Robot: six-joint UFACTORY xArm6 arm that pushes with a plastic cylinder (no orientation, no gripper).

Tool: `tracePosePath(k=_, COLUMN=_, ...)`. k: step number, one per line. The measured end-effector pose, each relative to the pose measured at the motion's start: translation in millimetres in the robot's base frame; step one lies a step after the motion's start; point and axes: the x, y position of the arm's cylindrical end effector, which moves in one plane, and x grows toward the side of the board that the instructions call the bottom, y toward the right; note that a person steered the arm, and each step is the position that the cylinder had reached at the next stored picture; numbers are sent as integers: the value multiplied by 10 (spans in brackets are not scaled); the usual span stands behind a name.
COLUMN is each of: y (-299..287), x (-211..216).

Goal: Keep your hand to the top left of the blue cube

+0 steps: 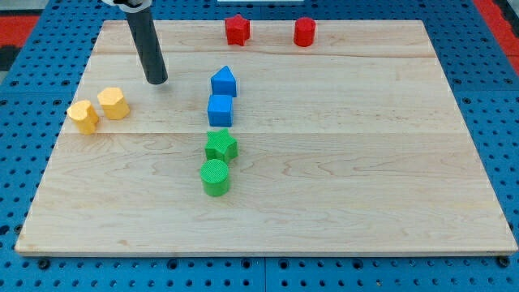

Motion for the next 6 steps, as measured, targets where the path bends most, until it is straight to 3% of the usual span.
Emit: tracePosePath(k=6, y=103, x=54)
